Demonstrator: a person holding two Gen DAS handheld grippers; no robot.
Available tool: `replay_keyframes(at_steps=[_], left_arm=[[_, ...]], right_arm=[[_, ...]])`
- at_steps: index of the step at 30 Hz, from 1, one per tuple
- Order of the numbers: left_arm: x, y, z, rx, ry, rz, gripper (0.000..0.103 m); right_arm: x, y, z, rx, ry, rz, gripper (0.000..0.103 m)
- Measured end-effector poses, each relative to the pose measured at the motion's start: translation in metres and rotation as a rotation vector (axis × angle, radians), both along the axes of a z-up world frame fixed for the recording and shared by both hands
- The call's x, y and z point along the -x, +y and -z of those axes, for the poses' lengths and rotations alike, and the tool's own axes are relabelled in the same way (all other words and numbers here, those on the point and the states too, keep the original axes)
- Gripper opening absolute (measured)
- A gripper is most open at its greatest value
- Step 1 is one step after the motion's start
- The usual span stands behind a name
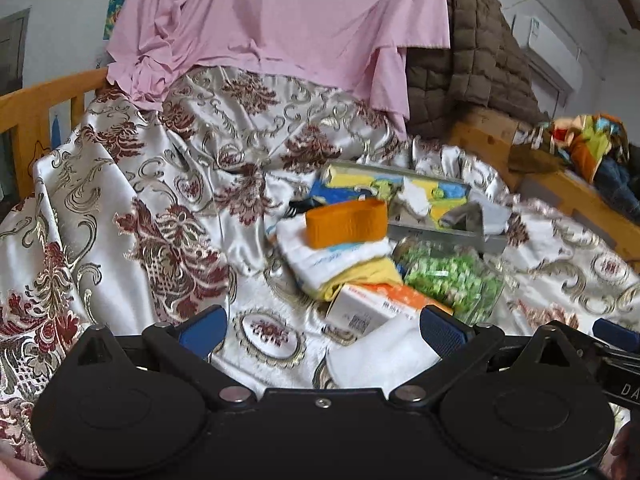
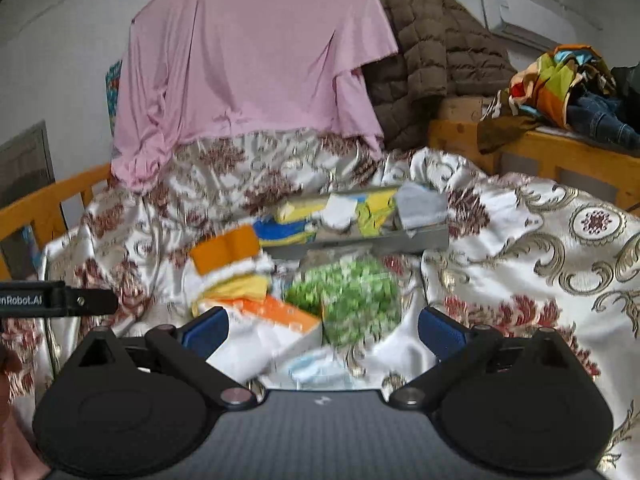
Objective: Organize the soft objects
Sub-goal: 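Move both tools back over the pile toward the white cloth and tissue packet, then grasp the white cloth with the left tool while the right tool grasps the tissue packet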
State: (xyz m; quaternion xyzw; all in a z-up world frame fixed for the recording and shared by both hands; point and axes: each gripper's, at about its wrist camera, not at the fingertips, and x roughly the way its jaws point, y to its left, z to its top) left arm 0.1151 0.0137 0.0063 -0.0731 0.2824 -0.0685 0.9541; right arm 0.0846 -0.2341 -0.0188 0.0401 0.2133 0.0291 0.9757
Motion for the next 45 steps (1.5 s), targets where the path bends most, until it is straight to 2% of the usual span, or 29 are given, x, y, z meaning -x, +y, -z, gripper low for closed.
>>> replay_keyframes(at_steps=[7, 12, 17, 22, 27, 33, 39, 45], left_arm=[[-0.011, -0.002, 0.020, -0.036, 0.104, 0.012, 0.102], [-0.014, -0.007, 0.028, -0.067, 0.144, 0.028, 0.102], [-0.028, -0.020, 0.035, -0.128, 0.213, 0.108, 0.102], [-0.044, -0.027, 0.038, -0.180, 0.243, 0.174, 0.102], [-0.061, -0.036, 0.040, -0.267, 0.223, 0.275, 0.102], [-0.074, -0.045, 0.048, -0.389, 0.128, 0.460, 0.102], [-0.076, -0.050, 0.059, -0.386, 0.129, 0.566, 0.102], [-0.071, -0.060, 0.067, -0.460, 0.102, 0.651, 0.102]], right_arm=[[-0.012, 0.010, 0.014, 0.048, 0.090, -0.017, 0.103], [-0.019, 0.013, 0.022, 0.067, 0.154, -0.018, 0.103], [-0.026, 0.014, 0.029, 0.083, 0.212, -0.009, 0.103], [-0.034, 0.016, 0.035, 0.109, 0.259, -0.002, 0.103], [-0.041, 0.018, 0.041, 0.123, 0.295, -0.014, 0.103], [-0.054, 0.016, 0.048, 0.112, 0.330, -0.019, 0.103], [-0.067, 0.022, 0.054, 0.203, 0.325, -0.020, 0.103], [-0.074, 0.029, 0.060, 0.251, 0.346, -0.066, 0.103]])
